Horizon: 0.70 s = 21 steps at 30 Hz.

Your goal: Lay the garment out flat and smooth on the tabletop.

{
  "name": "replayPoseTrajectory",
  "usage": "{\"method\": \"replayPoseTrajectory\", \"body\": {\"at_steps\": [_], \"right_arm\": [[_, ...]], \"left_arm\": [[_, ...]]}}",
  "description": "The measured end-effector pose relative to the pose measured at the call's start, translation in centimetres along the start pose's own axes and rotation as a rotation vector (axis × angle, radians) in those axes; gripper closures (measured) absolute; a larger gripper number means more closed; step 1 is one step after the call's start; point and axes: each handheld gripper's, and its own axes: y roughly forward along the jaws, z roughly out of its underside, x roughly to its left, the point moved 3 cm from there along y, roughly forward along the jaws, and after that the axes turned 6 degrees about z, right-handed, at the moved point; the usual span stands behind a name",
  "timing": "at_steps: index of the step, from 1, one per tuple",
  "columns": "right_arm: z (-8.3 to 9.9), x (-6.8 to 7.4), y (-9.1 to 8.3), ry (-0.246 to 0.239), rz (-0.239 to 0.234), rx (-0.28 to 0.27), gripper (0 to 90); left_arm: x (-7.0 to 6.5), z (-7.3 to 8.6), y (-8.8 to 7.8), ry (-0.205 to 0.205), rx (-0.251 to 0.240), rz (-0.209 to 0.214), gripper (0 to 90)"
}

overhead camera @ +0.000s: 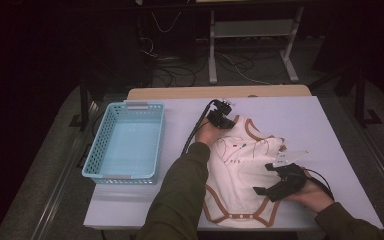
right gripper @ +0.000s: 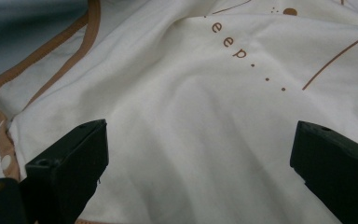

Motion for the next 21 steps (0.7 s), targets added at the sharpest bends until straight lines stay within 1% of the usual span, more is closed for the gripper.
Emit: {"method": "replayPoseTrajectory", "body": {"at_steps": [1,3,5,6,8,14,16,18,19,20,21], "right_arm": [[0.0,0.0,0.0,0.0,0.0,0.0,3.9],[0.0,0.0,-0.1,0.003,0.0,-0.001,3.9],[0.0,0.0,-0.1,0.004,0.0,0.0,3.9],[0.0,0.0,-0.1,0.005,0.001,0.0,3.9],[0.0,-0.1,-0.1,0.005,0.0,0.0,4.0],[0.0,-0.1,0.0,0.005,0.0,0.0,3.9],[0.1,-0.1,0.0,0.003,0.0,0.001,3.9],[0.1,-0.1,0.0,0.004,0.0,0.002,3.9],[0.1,-0.1,0.0,0.005,0.001,0.002,3.9],[0.1,-0.1,0.0,0.006,-0.001,0.002,3.9],[0.1,-0.1,0.0,0.005,-0.001,0.003,3.9]], "left_arm": [[0.0,0.0,-0.1,0.005,0.005,0.001,86.3],[0.1,0.0,-0.2,0.005,0.0,0.0,87.7],[0.1,0.0,-0.3,0.002,-0.006,-0.001,87.8],[0.1,0.1,-0.3,-0.006,-0.025,0.0,87.8],[0.4,0.2,-0.6,-0.01,-0.026,-0.006,87.8],[1.4,0.6,-1.9,-0.045,-0.052,-0.027,87.8],[1.8,0.7,-2.5,-0.051,-0.057,-0.036,87.9],[2.2,0.9,-2.9,-0.062,-0.073,-0.047,87.8],[2.4,1.0,-3.2,-0.07,-0.073,-0.052,87.8],[2.6,1.1,-3.3,-0.08,-0.087,-0.057,87.9],[2.8,1.3,-3.6,-0.087,-0.086,-0.063,87.8]]}}
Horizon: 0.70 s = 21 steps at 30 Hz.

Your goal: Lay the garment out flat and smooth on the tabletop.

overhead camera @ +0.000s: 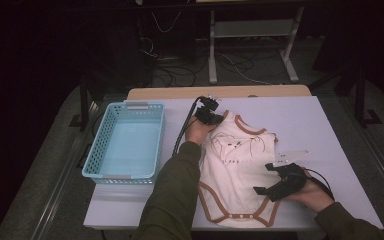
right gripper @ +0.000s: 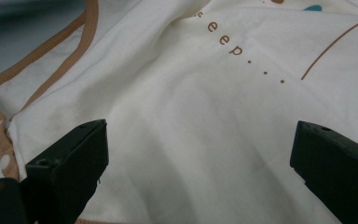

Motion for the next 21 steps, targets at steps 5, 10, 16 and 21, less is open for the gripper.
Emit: {"method": "replayPoseTrajectory", "body": {"at_steps": [5,10,16,21], "right_arm": [[0.0,0.0,0.1,-0.002,0.001,0.005,3.9],[0.0,0.0,0.1,-0.001,0.001,0.006,3.9],[0.1,-0.1,0.1,0.003,0.001,0.007,3.9],[0.1,0.0,0.1,0.001,0.0,0.008,3.9]], "left_arm": [[1.3,0.7,-1.0,-0.03,-0.008,-0.036,87.8],[2.2,1.2,-1.7,-0.066,-0.027,-0.064,87.8],[3.3,2.0,-2.6,-0.105,-0.018,-0.11,87.8],[3.5,2.4,-2.6,-0.117,-0.015,-0.118,87.4]]}}
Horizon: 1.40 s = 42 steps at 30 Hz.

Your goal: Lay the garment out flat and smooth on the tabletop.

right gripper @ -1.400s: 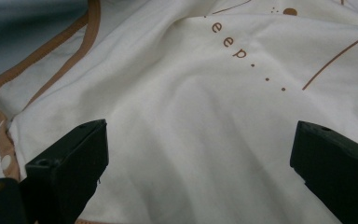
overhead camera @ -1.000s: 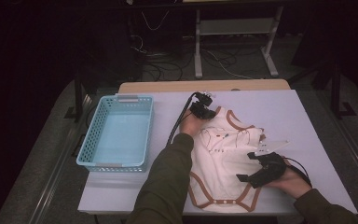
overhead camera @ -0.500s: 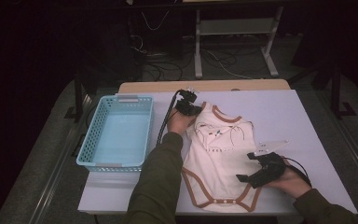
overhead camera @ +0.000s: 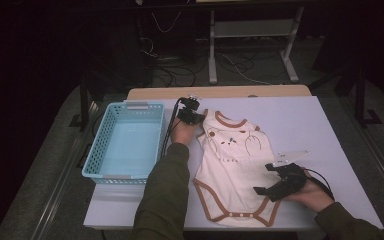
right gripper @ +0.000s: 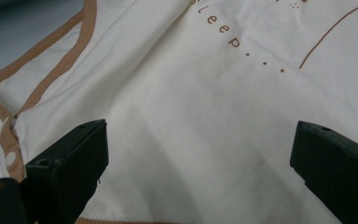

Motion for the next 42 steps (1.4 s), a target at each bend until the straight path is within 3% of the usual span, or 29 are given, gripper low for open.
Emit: {"method": "replayPoseTrajectory", "body": {"at_steps": [3,10,18,24,29,37,42], "right_arm": [[0.0,0.0,0.0,0.003,0.001,-0.001,3.9],[0.0,-0.1,0.0,0.003,0.001,0.0,3.9],[-0.2,-0.4,0.3,0.008,0.001,0.003,4.1],[-0.3,-0.6,0.4,0.016,-0.012,0.016,4.3],[-0.5,-0.9,0.4,0.019,-0.008,0.007,4.3],[-1.3,-1.7,0.4,0.034,0.007,-0.011,4.3],[-1.6,-2.1,0.5,0.039,0.012,-0.009,4.3]], "left_arm": [[-0.2,0.1,0.0,0.005,-0.003,0.003,85.7],[-1.3,0.3,-0.9,-0.01,-0.039,0.045,64.1],[-2.6,0.9,-2.4,0.001,-0.043,0.089,44.5],[-3.7,1.8,-3.7,0.002,-0.058,0.132,37.8],[-4.9,2.6,-4.6,0.026,-0.047,0.153,32.4],[-6.5,4.0,-6.2,0.079,-0.031,0.163,30.2],[-7.4,5.4,-7.2,0.089,-0.025,0.167,29.9]]}}
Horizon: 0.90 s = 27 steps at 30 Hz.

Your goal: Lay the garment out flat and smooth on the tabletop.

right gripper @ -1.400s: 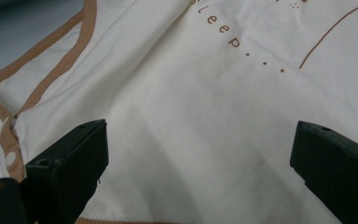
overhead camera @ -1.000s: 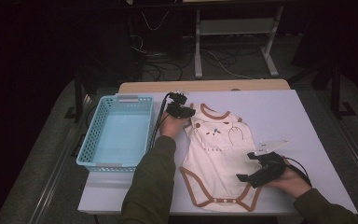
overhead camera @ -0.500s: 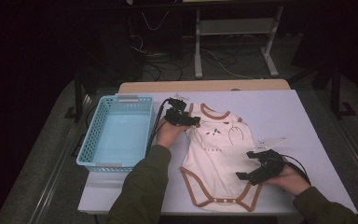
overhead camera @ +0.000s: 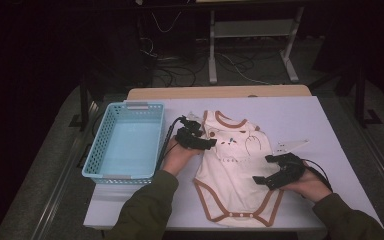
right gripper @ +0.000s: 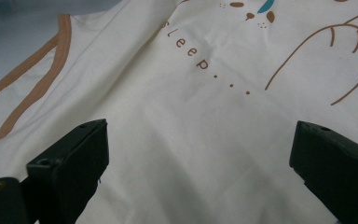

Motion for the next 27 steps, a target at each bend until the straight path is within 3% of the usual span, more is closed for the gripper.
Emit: {"method": "replayPoseTrajectory", "body": {"at_steps": [5,14,27], "right_arm": [[-0.2,-0.2,0.1,0.001,0.003,-0.002,4.3],[-0.3,-0.2,0.2,0.002,0.011,0.0,4.3],[-0.3,-0.3,0.1,0.007,0.015,-0.001,4.3]], "left_arm": [[-1.3,1.9,-1.0,0.02,0.024,0.004,31.5],[-3.1,5.0,-2.6,0.013,0.032,0.018,42.6],[-3.7,8.6,-3.8,-0.015,0.106,0.057,55.4]]}}
